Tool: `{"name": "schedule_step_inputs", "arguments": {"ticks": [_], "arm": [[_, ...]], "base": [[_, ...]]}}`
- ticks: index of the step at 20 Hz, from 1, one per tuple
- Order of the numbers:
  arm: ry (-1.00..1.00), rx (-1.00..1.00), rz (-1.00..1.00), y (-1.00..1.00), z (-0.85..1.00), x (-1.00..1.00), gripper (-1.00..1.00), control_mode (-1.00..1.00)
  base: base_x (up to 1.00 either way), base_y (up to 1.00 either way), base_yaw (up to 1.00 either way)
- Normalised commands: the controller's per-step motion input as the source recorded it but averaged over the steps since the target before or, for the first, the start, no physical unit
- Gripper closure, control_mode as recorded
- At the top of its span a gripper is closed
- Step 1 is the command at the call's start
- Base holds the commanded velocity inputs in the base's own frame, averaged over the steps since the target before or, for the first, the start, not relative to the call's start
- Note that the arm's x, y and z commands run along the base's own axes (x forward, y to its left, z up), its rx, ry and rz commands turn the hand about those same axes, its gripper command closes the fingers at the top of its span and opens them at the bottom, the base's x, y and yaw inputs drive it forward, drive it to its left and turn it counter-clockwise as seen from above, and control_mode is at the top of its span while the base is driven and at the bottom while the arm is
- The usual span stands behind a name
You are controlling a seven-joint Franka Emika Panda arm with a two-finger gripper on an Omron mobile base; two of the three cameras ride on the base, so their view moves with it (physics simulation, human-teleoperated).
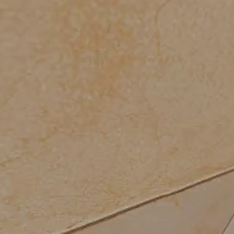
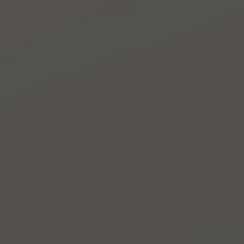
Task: Pick the cheese from the fridge and the cheese grater from the cabinet and place them next to the salad bowl.
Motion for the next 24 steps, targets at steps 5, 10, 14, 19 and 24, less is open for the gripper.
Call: {"name": "schedule_step_inputs", "arguments": {"ticks": [5,10,14,19,24], "arm": [[0.0,0.0,0.0,0.0,0.0,0.0,1.0,1.0],[0.0,0.0,0.0,0.0,0.0,0.0,1.0,1.0],[0.0,0.0,0.0,0.0,0.0,0.0,1.0,1.0],[0.0,0.0,0.0,0.0,0.0,0.0,1.0,1.0],[0.0,0.0,0.0,0.0,0.0,0.0,1.0,1.0]], "base": [[0.0,-1.0,0.34],[0.06,-1.0,0.18],[0.16,-1.0,0.15],[0.52,-1.0,0.18],[0.97,-1.0,0.24]]}}
